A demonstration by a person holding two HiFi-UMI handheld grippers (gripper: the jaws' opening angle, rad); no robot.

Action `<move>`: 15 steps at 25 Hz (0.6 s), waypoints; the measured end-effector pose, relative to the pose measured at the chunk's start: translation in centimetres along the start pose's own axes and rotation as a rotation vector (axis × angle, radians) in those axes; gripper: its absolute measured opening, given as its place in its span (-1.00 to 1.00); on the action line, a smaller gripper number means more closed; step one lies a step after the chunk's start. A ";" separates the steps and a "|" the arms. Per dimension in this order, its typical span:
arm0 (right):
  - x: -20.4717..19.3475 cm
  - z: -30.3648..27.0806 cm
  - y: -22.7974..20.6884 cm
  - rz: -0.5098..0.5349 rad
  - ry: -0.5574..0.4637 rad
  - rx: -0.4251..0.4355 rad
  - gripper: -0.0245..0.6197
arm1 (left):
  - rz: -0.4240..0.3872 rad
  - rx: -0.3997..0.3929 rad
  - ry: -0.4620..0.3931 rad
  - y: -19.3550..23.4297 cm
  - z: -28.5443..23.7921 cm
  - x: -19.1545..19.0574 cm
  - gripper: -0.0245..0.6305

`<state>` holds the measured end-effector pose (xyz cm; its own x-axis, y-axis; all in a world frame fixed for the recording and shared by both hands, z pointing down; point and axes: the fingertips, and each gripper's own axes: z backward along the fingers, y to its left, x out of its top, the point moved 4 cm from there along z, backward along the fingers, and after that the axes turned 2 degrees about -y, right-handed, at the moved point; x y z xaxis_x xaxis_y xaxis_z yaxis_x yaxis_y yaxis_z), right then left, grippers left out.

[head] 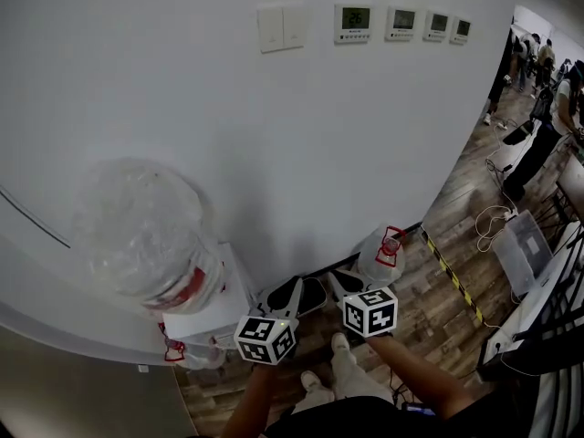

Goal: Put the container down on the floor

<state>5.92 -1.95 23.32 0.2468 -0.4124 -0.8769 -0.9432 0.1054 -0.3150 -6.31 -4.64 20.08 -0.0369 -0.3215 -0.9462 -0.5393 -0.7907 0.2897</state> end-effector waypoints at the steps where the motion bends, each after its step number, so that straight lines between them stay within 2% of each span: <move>1: 0.2 0.4 0.3 0.001 -0.009 -0.001 -0.83 | -0.011 -0.010 -0.002 -0.4 0.3 0.3 -0.87; 8: 1.1 2.8 2.1 -0.005 -0.043 0.007 -0.83 | -0.041 -0.054 -0.031 -2.2 2.4 1.9 -0.87; 12: 1.5 3.8 3.2 0.000 -0.069 0.006 -0.83 | -0.081 -0.037 -0.050 -2.8 3.6 2.7 -0.87; 15: 2.2 4.8 3.3 -0.011 -0.093 0.005 -0.83 | -0.080 -0.030 -0.072 -3.2 4.4 3.4 -0.87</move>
<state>4.42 1.80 18.61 0.2768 -0.3278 -0.9033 -0.9393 0.1061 -0.3264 -8.42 -0.92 15.34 -0.0552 -0.2194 -0.9741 -0.5176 -0.8280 0.2158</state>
